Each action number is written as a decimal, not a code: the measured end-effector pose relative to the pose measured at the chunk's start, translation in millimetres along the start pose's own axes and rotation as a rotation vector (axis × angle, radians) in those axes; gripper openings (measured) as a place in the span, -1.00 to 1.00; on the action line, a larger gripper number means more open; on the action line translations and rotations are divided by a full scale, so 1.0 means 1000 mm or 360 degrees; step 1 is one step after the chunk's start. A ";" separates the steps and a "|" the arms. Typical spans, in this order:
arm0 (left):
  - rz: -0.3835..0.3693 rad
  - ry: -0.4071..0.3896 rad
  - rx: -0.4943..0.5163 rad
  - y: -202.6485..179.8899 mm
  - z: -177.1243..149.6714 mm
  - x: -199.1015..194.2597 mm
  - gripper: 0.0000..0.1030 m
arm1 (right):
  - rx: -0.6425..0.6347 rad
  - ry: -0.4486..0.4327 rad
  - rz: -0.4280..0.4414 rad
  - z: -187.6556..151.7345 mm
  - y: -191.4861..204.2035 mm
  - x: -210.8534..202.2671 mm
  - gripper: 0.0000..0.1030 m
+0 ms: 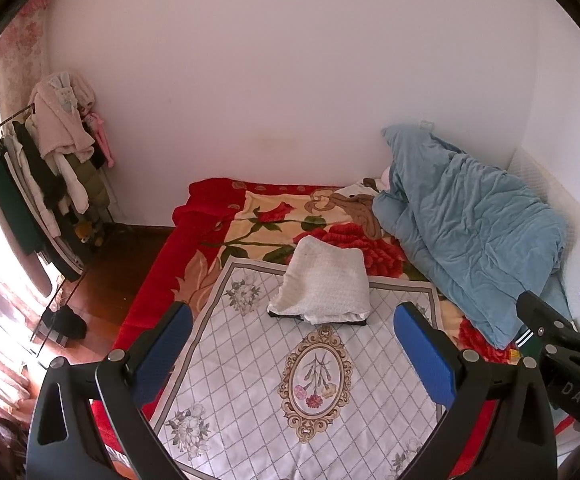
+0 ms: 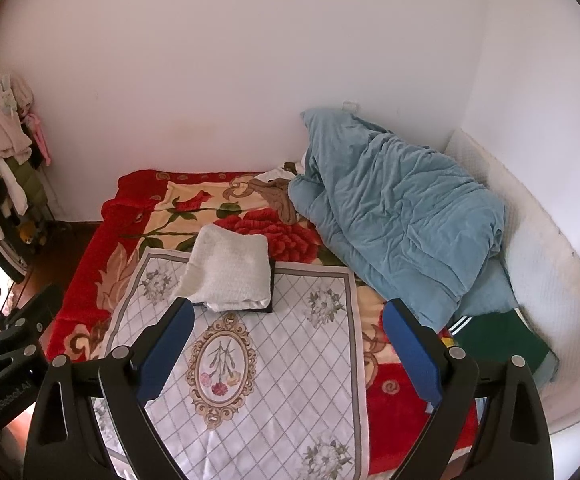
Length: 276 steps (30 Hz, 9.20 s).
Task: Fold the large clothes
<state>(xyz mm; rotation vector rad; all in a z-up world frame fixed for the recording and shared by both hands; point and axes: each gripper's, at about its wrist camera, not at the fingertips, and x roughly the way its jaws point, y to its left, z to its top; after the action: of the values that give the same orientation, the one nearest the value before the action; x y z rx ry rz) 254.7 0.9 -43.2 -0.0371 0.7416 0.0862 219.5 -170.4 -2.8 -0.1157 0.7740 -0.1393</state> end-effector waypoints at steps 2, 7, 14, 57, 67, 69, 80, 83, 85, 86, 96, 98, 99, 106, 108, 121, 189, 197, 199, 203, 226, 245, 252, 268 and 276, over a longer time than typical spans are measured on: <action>0.0000 0.0002 -0.0001 -0.001 0.002 -0.002 1.00 | -0.0001 -0.0001 -0.0001 0.001 0.001 0.001 0.88; -0.0001 0.0003 -0.0001 0.000 0.002 -0.003 1.00 | 0.0013 -0.0004 -0.0013 -0.005 -0.001 -0.005 0.88; -0.0001 0.0003 -0.0001 0.000 0.002 -0.004 1.00 | 0.0017 -0.0004 -0.0014 -0.007 -0.003 -0.006 0.88; -0.0007 0.0006 -0.0006 0.010 0.007 -0.016 1.00 | 0.0062 -0.0011 -0.0050 -0.027 -0.011 -0.026 0.88; -0.0003 0.0003 -0.0002 0.011 0.007 -0.017 1.00 | 0.0066 -0.0011 -0.0055 -0.026 -0.011 -0.027 0.92; -0.0001 0.0005 -0.0005 0.012 0.009 -0.017 1.00 | 0.0067 -0.0009 -0.0051 -0.025 -0.011 -0.026 0.92; -0.0057 0.0155 -0.0010 0.007 0.018 -0.002 1.00 | 0.0066 0.0036 -0.0014 -0.013 -0.008 -0.015 0.93; -0.0074 0.0136 -0.0011 0.006 0.019 -0.003 1.00 | 0.0055 0.0027 -0.0031 -0.013 -0.007 -0.012 0.93; -0.0074 0.0130 -0.0007 0.004 0.017 -0.004 1.00 | 0.0062 0.0025 -0.0039 -0.015 -0.008 -0.013 0.93; -0.0070 0.0127 -0.0008 0.004 0.017 -0.003 1.00 | 0.0062 0.0023 -0.0044 -0.014 -0.008 -0.012 0.93; -0.0010 0.0118 -0.0013 0.004 0.015 -0.005 1.00 | 0.0082 0.0016 -0.0063 -0.023 -0.011 -0.017 0.93; -0.0005 0.0119 -0.0011 0.004 0.015 -0.005 1.00 | 0.0082 0.0014 -0.0063 -0.023 -0.011 -0.017 0.93; -0.0002 0.0117 -0.0011 0.005 0.014 -0.005 1.00 | 0.0082 0.0014 -0.0059 -0.023 -0.011 -0.016 0.94; 0.0072 0.0149 -0.0012 0.009 0.007 0.014 1.00 | 0.0181 0.0116 0.0025 -0.046 -0.016 -0.003 0.94; 0.0098 0.0176 -0.0006 0.012 0.002 0.026 1.00 | 0.0197 0.0166 0.0041 -0.054 -0.015 0.009 0.94; 0.0147 0.0572 0.0029 0.038 -0.088 0.168 1.00 | 0.0199 0.0650 -0.0074 -0.169 0.014 0.131 0.94; 0.0418 0.0362 -0.0421 0.101 -0.397 0.438 1.00 | 0.0054 0.0270 0.0114 -0.433 0.114 0.537 1.00; 0.0413 0.0361 -0.0426 0.101 -0.397 0.438 1.00 | 0.0053 0.0270 0.0115 -0.432 0.114 0.537 1.00; 0.0414 0.0361 -0.0425 0.101 -0.397 0.438 1.00 | 0.0053 0.0271 0.0115 -0.432 0.114 0.537 1.00; 0.0413 0.0362 -0.0426 0.101 -0.396 0.439 1.00 | 0.0052 0.0271 0.0116 -0.432 0.114 0.537 1.00; 0.0420 0.0360 -0.0423 0.101 -0.397 0.439 1.00 | 0.0048 0.0269 0.0118 -0.432 0.114 0.537 1.00; 0.0412 0.0372 -0.0435 0.102 -0.397 0.440 1.00 | 0.0046 0.0268 0.0120 -0.431 0.114 0.537 1.00; 0.0412 0.0372 -0.0434 0.102 -0.397 0.440 1.00 | 0.0046 0.0268 0.0121 -0.431 0.114 0.537 1.00; 0.0416 0.0362 -0.0429 0.102 -0.397 0.439 1.00 | 0.0046 0.0268 0.0121 -0.431 0.114 0.537 1.00; 0.0417 0.0361 -0.0427 0.101 -0.396 0.438 1.00 | 0.0045 0.0268 0.0121 -0.431 0.114 0.537 1.00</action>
<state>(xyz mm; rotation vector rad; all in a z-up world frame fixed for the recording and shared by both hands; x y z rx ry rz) 300.2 104.9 -631.8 -0.2086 0.9551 0.4371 305.8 -171.1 -695.7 -0.0481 0.9428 -0.0884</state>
